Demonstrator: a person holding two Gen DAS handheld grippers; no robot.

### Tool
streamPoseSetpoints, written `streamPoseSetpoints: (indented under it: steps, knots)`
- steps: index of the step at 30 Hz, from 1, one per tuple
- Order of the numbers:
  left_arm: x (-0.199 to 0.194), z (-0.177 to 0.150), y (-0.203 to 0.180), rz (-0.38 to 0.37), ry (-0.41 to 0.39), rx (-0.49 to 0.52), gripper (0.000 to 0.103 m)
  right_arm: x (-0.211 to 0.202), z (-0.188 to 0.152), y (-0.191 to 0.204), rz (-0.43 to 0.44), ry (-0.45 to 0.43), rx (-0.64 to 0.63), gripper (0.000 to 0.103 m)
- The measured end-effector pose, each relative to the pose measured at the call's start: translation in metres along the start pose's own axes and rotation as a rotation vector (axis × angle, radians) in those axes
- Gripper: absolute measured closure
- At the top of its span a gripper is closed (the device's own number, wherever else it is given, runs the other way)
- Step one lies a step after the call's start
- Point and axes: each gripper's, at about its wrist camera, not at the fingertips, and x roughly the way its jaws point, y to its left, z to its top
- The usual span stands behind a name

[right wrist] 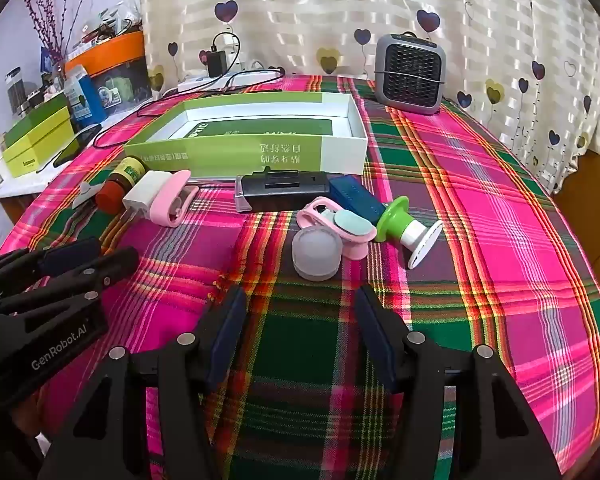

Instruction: Organize rigid objects

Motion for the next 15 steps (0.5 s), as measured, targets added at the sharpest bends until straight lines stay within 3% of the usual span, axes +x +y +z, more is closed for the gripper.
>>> streamPoseSetpoints:
  steps: [15]
  knots:
    - [-0.0015,-0.0007,-0.0021,0.011,-0.017,0.011,0.063,-0.0004,-0.0008,-0.0005,0.006,-0.003,0.005,0.046]
